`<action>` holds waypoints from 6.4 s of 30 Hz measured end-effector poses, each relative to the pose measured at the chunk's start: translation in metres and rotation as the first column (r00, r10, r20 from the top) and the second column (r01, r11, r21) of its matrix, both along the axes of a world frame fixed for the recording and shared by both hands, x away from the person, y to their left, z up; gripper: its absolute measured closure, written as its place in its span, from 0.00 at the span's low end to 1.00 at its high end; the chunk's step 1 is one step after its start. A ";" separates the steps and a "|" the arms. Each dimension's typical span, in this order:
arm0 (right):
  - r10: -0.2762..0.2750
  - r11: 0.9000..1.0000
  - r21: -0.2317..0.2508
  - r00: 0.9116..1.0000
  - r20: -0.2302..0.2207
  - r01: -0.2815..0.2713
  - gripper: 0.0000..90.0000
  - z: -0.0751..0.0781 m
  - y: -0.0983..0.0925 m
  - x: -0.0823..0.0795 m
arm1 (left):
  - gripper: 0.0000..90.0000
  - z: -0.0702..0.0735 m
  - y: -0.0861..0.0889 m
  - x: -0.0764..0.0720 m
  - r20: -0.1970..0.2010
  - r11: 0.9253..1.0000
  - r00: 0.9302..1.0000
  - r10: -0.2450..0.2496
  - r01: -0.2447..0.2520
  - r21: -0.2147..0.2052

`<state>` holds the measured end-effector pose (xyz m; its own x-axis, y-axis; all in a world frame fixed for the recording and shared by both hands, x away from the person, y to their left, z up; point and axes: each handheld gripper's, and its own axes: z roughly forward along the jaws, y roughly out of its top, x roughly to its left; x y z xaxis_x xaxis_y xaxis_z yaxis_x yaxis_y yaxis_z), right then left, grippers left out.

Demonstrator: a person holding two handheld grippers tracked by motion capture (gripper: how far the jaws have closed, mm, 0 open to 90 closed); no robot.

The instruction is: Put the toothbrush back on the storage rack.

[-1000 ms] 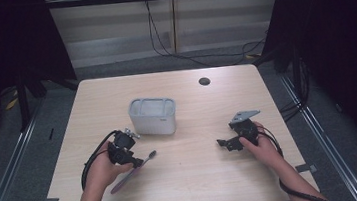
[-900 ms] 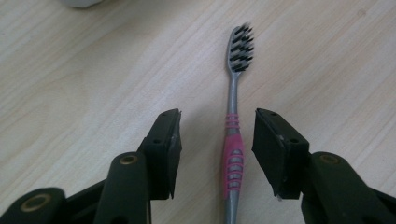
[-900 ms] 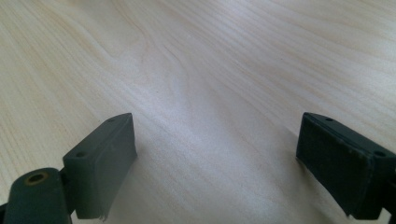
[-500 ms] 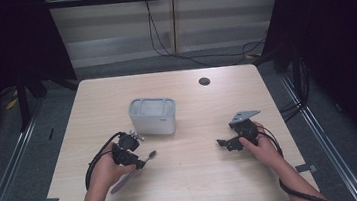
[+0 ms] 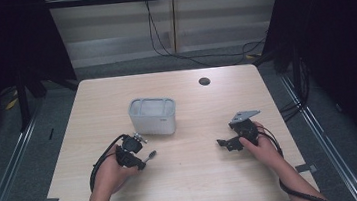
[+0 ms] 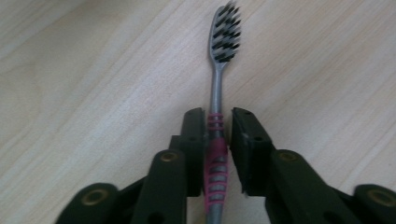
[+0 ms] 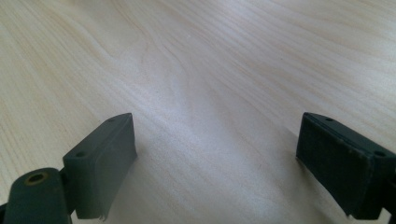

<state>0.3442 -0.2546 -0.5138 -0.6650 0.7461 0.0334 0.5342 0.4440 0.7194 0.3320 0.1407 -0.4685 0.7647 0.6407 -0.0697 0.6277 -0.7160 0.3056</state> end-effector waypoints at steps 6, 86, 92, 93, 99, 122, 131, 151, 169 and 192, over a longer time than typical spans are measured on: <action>0.000 1.000 0.000 1.000 0.000 0.000 0.12 0.000 0.000 0.000 | 0.90 0.000 -0.001 0.000 -0.006 1.000 1.000 0.031 -0.031 -0.001; -0.001 1.000 0.001 1.000 -0.001 0.001 0.12 0.000 0.000 0.000 | 0.90 0.084 0.052 0.001 0.258 0.755 0.887 0.383 -0.140 -0.641; -0.001 1.000 -0.002 1.000 -0.001 0.001 0.12 0.000 0.000 0.000 | 0.90 0.089 0.050 0.003 0.266 0.734 0.872 0.412 -0.144 -0.664; -0.001 1.000 -0.003 1.000 -0.001 0.001 0.12 0.000 0.000 0.000 | 0.90 0.090 0.050 0.003 0.269 0.734 0.868 0.417 -0.148 -0.663; -0.001 1.000 -0.003 1.000 -0.001 0.001 0.12 0.000 0.000 0.000 | 0.90 0.094 0.051 0.005 0.278 0.715 0.850 0.447 -0.153 -0.682; -0.001 1.000 -0.003 1.000 0.000 0.001 0.12 0.000 0.000 0.000 | 0.90 0.113 0.045 0.016 0.315 0.660 0.797 0.516 -0.135 -0.739; 0.000 1.000 0.000 1.000 0.000 0.000 0.12 0.000 0.000 0.000 | 0.90 0.123 0.042 0.020 0.327 0.647 0.783 0.529 -0.123 -0.752; -0.001 1.000 -0.001 1.000 0.000 0.001 0.12 0.000 0.000 0.000 | 0.90 0.137 0.041 0.032 0.321 0.614 0.761 0.564 -0.127 -0.779; 0.001 1.000 0.000 1.000 0.003 -0.001 0.13 0.000 0.000 0.000 | 0.90 0.149 0.039 0.042 0.337 0.589 0.727 0.599 -0.115 -0.800; -0.003 1.000 0.000 1.000 -0.001 0.003 0.12 0.000 0.000 0.000 | 0.90 0.157 0.030 0.060 0.358 0.582 0.703 0.614 -0.098 -0.807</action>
